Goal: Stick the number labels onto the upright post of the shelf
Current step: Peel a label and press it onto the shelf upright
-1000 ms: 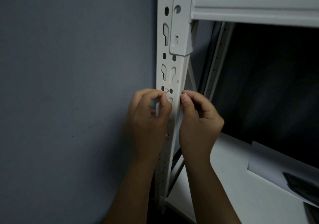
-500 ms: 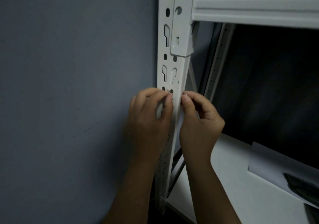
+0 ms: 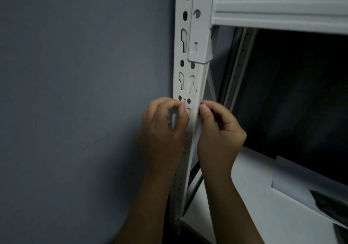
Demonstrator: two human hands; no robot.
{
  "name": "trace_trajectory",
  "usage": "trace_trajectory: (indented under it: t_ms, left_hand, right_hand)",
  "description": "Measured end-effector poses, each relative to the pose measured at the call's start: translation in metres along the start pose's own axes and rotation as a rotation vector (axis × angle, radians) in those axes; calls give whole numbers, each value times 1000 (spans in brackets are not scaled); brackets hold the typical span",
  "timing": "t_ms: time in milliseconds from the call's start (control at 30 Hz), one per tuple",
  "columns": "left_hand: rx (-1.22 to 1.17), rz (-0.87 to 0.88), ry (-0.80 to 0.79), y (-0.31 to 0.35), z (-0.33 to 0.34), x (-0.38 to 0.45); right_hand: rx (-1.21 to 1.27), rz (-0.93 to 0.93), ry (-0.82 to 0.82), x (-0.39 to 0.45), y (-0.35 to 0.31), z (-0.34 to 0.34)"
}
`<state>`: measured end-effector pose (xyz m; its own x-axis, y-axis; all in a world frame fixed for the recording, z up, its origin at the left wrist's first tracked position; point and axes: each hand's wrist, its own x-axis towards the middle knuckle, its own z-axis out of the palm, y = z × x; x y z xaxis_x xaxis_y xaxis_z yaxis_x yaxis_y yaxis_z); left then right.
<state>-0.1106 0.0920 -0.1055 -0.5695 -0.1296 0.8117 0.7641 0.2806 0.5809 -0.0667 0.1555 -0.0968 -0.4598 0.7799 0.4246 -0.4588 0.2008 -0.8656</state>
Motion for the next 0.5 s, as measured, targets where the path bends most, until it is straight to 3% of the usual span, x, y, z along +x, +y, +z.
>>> trace_trajectory:
  t_ms: [233, 500]
  left_hand:
    - [-63, -61, 33, -1, -4, 2]
    - [29, 56, -39, -2, -1, 1]
  right_hand:
    - [15, 12, -5, 0, -1, -1]
    - [8, -12, 3, 0, 0, 0]
